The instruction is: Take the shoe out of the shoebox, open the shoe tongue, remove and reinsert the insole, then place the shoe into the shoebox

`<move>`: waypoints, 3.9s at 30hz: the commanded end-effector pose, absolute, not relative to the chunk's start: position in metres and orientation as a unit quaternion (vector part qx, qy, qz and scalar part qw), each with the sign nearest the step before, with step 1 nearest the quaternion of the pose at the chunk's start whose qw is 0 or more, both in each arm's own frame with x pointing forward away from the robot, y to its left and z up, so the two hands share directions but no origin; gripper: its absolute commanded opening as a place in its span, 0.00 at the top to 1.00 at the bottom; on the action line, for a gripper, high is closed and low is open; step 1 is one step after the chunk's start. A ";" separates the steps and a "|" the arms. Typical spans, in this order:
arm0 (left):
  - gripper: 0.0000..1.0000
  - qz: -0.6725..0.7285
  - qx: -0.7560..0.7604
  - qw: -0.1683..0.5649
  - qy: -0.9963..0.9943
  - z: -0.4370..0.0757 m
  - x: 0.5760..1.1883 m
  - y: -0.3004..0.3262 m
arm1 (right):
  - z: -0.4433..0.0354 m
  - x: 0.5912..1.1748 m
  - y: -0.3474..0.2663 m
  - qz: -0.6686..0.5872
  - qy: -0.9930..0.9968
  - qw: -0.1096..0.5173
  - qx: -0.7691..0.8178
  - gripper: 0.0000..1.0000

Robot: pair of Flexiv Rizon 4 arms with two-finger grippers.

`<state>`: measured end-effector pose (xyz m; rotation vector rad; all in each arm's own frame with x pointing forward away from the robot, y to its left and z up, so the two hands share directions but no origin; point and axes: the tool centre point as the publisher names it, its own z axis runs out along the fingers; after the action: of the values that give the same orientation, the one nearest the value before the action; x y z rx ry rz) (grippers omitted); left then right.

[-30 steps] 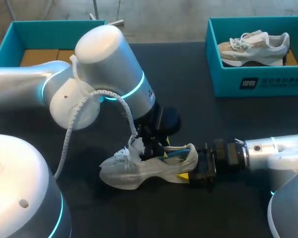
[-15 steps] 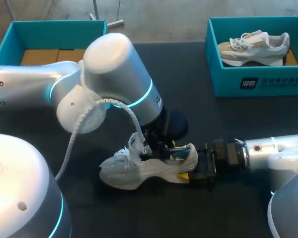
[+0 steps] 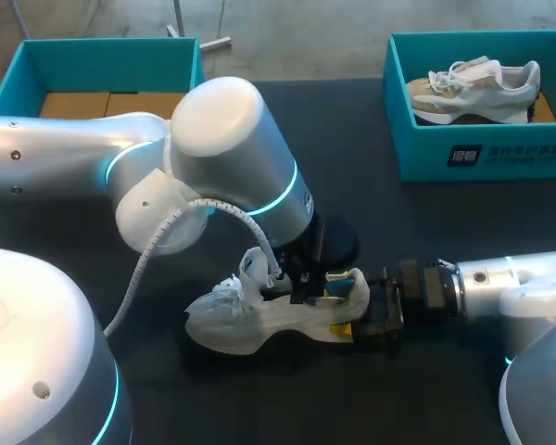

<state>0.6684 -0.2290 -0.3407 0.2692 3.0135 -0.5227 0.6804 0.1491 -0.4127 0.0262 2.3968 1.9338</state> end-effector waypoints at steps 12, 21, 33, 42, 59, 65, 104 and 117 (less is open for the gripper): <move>1.00 -0.189 0.072 0.042 0.978 -0.333 0.678 -0.229 | -0.413 0.679 0.151 0.626 0.779 0.031 0.009 1.00; 1.00 -0.211 0.058 0.046 0.975 -0.328 0.680 -0.234 | -0.413 0.679 0.151 0.626 0.779 0.031 0.009 1.00; 0.67 -0.206 0.058 0.040 0.976 -0.339 0.675 -0.226 | -0.413 0.679 0.151 0.626 0.779 0.031 0.009 1.00; 1.00 -0.211 0.030 0.071 0.974 -0.339 0.671 -0.214 | -0.413 0.679 0.151 0.626 0.779 0.031 0.009 1.00; 1.00 -0.230 0.004 0.099 0.968 -0.321 0.682 -0.229 | -0.413 0.679 0.151 0.626 0.779 0.031 0.009 1.00; 1.00 -0.222 0.017 0.106 0.969 -0.319 0.684 -0.243 | -0.413 0.679 0.151 0.626 0.779 0.031 0.009 1.00; 0.78 -0.242 -0.037 0.172 0.954 -0.351 0.678 -0.241 | -0.413 0.679 0.151 0.626 0.779 0.031 0.009 1.00; 1.00 -0.264 -0.065 0.158 0.949 -0.346 0.690 -0.233 | -0.413 0.679 0.151 0.626 0.779 0.031 0.009 1.00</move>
<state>0.6870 -0.2386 -0.3486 -0.1941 2.7036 -0.7281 0.6805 0.1489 -0.4129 0.0266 2.3970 1.9336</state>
